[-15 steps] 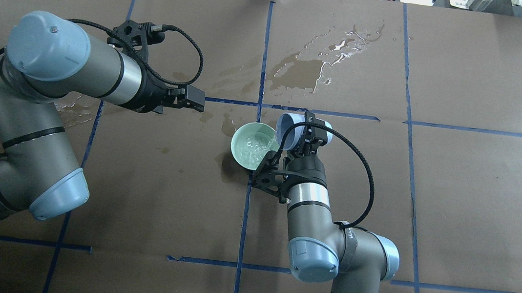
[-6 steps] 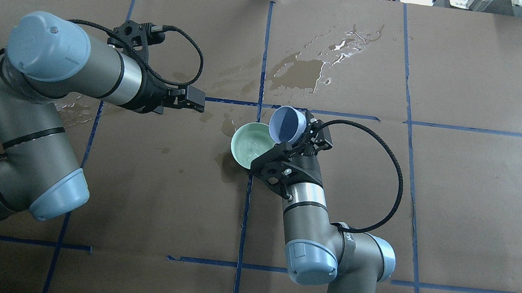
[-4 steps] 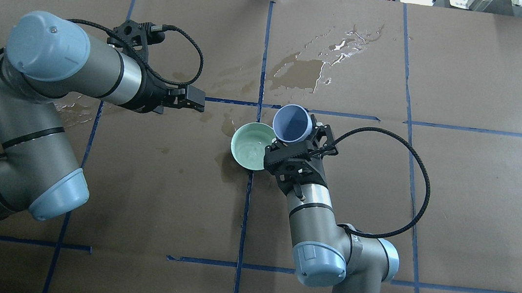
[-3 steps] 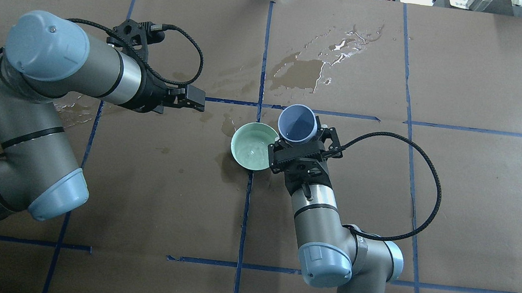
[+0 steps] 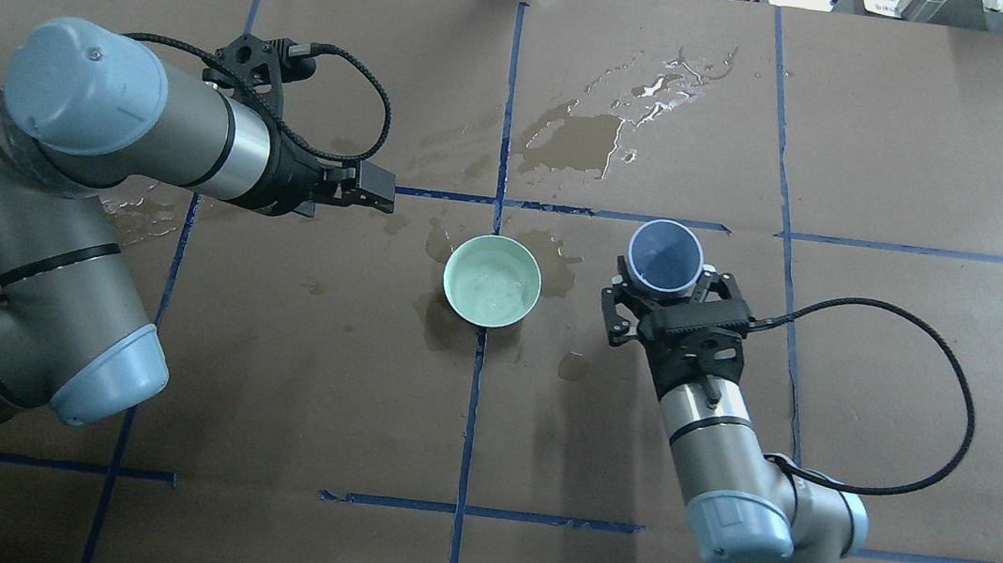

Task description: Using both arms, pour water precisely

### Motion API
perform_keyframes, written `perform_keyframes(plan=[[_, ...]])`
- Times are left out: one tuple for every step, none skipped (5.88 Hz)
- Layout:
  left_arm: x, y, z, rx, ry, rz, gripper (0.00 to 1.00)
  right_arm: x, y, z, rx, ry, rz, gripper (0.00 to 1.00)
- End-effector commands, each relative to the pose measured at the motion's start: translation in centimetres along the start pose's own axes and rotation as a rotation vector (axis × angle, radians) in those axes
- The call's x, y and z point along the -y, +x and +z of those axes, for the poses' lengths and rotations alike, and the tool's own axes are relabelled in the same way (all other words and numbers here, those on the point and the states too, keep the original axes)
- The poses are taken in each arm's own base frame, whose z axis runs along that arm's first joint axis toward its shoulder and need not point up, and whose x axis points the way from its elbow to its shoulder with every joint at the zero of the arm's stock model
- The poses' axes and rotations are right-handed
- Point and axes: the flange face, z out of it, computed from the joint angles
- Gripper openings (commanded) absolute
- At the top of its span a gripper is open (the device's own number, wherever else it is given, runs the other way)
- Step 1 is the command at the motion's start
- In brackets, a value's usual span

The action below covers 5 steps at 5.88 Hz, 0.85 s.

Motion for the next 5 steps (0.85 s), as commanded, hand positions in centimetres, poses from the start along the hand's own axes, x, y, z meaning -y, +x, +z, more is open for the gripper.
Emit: perform_keyframes(plan=[[0.0, -0.1, 0.0, 0.001, 0.000, 0.000, 1.00, -0.9, 8.3, -1.8, -0.049, -0.013, 0.033, 0.00], [0.0, -0.1, 0.0, 0.001, 0.000, 0.000, 1.00, -1.2, 13.6, -2.4, -0.084, -0.006, 0.043, 0.00], [0.0, -0.1, 0.1, 0.003, -0.001, -0.001, 1.00, -2.3, 19.8, -4.3, -0.078, 0.001, 0.078, 0.00], [0.0, -0.2, 0.1, 0.005, -0.001, -0.002, 1.00, -3.2, 25.7, -6.6, -0.081, -0.008, 0.068, 0.00], [-0.2, -0.8, 0.3, 0.014, -0.005, -0.003, 1.00, -4.4, 27.6, -6.7, -0.098, -0.019, 0.040, 0.00]])
